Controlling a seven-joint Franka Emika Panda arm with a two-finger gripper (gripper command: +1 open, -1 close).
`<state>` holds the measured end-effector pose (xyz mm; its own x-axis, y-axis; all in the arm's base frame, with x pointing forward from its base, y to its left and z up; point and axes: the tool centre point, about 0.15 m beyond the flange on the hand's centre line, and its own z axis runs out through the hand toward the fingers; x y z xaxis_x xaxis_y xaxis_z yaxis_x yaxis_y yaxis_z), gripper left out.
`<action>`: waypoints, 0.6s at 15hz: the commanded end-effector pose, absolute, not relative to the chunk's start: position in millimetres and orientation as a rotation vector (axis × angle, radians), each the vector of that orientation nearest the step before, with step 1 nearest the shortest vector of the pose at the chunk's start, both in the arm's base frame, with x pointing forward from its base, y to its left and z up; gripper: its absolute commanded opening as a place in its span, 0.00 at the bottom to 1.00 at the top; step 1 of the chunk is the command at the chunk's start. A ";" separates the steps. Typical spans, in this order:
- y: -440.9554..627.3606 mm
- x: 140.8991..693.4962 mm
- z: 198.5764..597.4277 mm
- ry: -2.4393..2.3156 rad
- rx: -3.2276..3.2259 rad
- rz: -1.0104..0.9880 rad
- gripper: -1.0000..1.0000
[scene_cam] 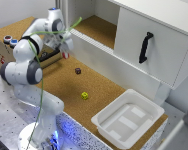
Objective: Place the pink object on the table
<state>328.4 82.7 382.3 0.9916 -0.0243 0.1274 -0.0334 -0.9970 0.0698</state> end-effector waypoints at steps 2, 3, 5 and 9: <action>32.0 379.2 309.6 0.027 3.183 0.230 0.00; 26.9 389.5 300.2 -0.006 3.204 0.237 0.00; 20.4 405.0 286.8 -0.030 3.204 0.231 0.00; 13.7 425.9 251.4 -0.020 3.227 0.189 0.00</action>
